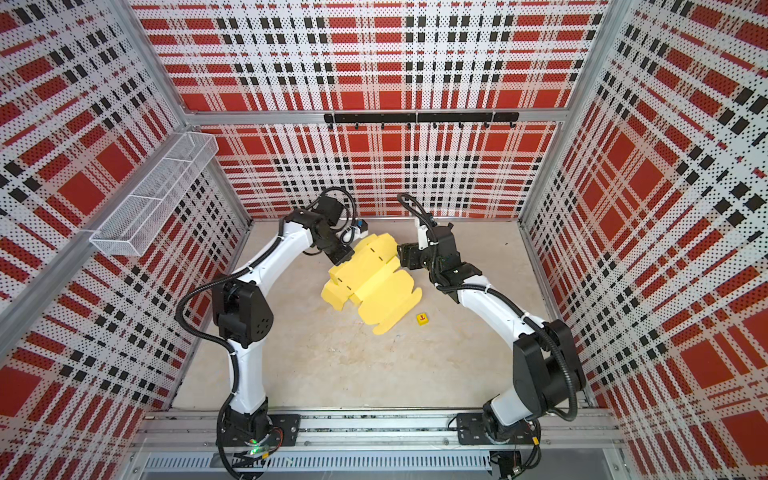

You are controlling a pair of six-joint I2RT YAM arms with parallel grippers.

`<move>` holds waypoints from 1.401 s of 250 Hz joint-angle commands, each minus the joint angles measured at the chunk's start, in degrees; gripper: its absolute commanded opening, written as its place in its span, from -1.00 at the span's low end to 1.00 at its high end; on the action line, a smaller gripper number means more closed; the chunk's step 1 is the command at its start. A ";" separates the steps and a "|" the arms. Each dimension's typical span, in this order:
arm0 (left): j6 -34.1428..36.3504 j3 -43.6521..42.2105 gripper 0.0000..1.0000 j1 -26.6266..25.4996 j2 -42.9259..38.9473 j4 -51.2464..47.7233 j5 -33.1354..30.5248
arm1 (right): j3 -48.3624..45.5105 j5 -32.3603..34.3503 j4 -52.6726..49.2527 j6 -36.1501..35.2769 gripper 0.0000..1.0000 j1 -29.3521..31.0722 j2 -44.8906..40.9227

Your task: Fold the paper box

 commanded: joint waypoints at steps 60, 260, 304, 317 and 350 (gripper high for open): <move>11.77 7.66 -0.91 -4.41 5.00 3.44 -14.23 | 0.40 -20.88 -4.38 46.81 0.33 -7.21 2.44; 19.79 -1.77 -0.96 -7.09 1.46 16.42 -12.98 | 1.13 -22.08 18.04 81.94 0.27 -6.53 14.81; 20.24 -4.08 -0.95 -7.10 0.75 18.40 -13.31 | 5.12 -21.60 13.84 80.80 0.25 -5.82 17.38; 20.25 -4.29 -0.95 -7.13 0.61 18.40 -13.08 | 4.48 -20.10 13.58 81.62 0.23 -5.47 17.36; 20.27 -5.38 -0.94 -7.19 0.45 18.57 -12.67 | 4.14 -18.19 13.41 82.70 0.16 -5.11 17.99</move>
